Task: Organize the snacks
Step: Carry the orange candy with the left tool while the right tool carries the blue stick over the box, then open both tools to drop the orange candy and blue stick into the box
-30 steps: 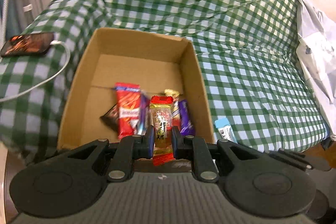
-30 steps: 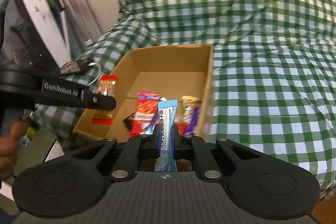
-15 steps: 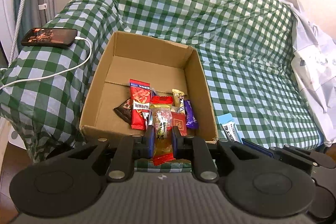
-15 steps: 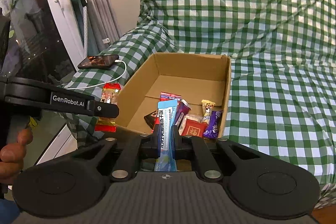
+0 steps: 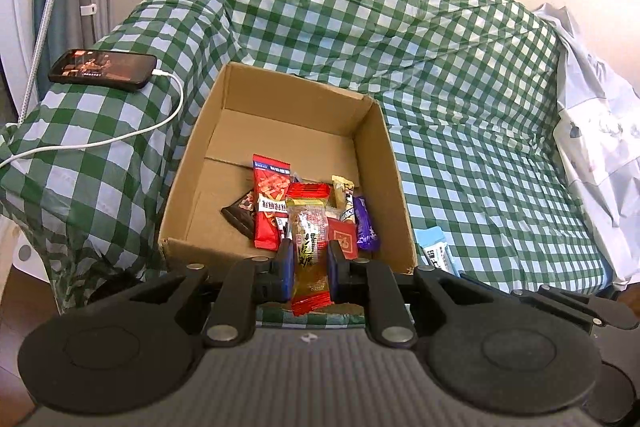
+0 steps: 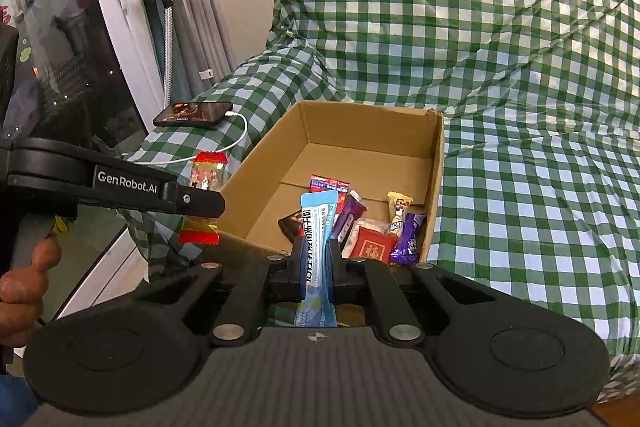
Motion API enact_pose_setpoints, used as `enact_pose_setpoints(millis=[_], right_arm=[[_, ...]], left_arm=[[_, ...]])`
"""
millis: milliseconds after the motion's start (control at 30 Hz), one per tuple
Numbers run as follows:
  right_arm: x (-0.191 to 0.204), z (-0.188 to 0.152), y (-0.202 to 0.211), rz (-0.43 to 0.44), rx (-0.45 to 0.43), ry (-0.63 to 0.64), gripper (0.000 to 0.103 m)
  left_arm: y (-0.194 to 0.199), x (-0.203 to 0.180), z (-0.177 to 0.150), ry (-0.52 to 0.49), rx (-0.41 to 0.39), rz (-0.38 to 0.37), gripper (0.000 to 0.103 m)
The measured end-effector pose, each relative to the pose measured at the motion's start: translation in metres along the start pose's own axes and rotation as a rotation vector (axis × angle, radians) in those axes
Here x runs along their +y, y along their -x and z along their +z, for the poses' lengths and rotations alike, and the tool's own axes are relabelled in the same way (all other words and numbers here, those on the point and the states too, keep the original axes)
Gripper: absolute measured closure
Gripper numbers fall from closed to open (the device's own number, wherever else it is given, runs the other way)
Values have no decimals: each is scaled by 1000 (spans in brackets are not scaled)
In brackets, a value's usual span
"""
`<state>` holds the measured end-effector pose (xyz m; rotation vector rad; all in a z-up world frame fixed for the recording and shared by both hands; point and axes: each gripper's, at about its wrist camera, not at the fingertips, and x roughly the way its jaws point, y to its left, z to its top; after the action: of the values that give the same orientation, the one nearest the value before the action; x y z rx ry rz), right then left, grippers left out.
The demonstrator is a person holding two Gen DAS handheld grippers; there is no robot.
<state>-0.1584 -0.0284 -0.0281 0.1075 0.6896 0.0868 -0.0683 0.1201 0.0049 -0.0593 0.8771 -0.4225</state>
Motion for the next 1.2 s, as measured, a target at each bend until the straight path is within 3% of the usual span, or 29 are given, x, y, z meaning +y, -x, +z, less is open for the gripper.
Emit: enact_pose_setpoints(millis=[300, 733, 1200], right_arm=[[-3, 2, -12, -18, 31, 5, 94], [-14, 36, -51, -34, 27, 10, 94], [-39, 61, -131, -27, 89, -12, 94]], left_arm=[[-15, 9, 10, 14, 33, 17, 85], [-44, 20, 57, 11, 20, 59, 85], [-127, 24, 100, -8, 89, 100, 85]])
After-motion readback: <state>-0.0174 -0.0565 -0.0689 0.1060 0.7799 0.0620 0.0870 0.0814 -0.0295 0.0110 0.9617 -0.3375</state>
